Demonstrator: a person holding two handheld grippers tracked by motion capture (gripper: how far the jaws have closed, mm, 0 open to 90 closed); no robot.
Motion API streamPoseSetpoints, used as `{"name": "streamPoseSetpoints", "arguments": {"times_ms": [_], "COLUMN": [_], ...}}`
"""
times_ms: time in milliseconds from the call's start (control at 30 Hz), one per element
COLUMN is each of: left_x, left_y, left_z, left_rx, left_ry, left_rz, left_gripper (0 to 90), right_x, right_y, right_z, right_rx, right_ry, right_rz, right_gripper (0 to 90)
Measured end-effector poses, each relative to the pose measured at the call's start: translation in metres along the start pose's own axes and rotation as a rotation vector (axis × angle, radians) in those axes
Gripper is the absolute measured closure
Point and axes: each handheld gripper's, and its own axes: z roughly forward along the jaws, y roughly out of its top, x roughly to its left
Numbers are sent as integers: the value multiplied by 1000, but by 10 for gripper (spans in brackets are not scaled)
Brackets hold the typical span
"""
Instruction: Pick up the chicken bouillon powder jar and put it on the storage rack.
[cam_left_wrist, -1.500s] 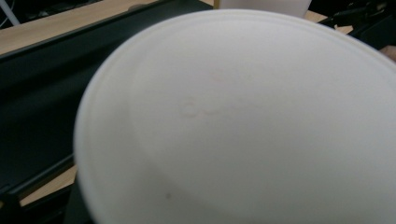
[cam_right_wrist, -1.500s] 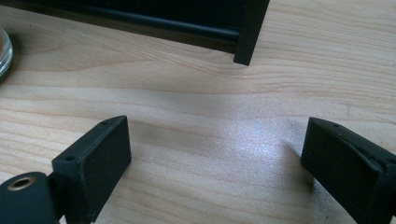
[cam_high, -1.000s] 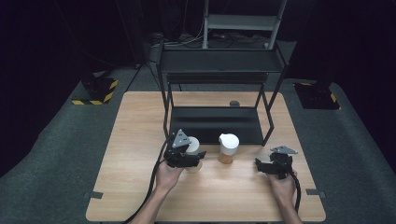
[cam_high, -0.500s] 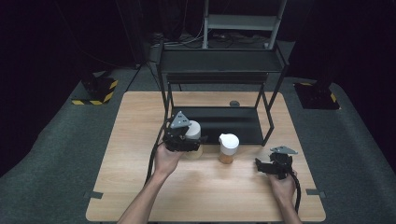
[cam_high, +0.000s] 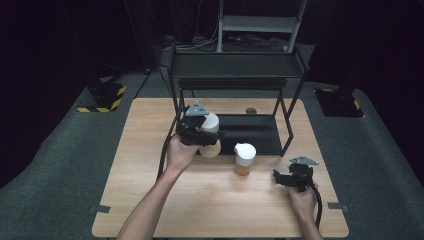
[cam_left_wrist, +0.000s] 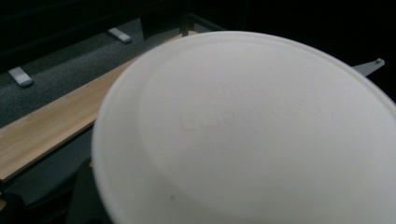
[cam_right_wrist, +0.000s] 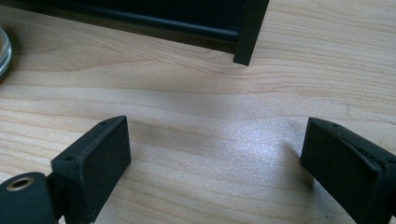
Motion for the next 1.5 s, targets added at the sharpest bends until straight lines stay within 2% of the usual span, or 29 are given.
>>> {"name": "streamPoseSetpoints", "arguments": {"times_ms": [300,467,667,767,867,1067,1300,1500], "left_x": [3,4,7,6,1,4,8,9], "left_y": [26,51,74,87,99,121,144,164], "left_z": [-7,-12,-17,-18,-19,-22,-28,-30], "left_rx": [-11,-1,-3,1,13,19,-14,-37], "left_ry": [-13,-11,-11,3,43,57,69,112], "left_rz": [12,38,44,47,76,76,55,41], "left_gripper": [363,363,363,363,363,363,363,363], "right_x": [0,0,0,0,0,0,1,1], "right_y": [0,0,0,0,0,0,0,0], "right_z": [0,0,0,0,0,0,0,0], "right_rx": [0,0,0,-1,-1,0,0,-1], "right_ry": [-1,0,0,0,0,-1,-2,-2], "right_rz": [1,0,0,-2,-3,0,2,2], "right_gripper": [75,75,75,75,75,75,75,75]}}
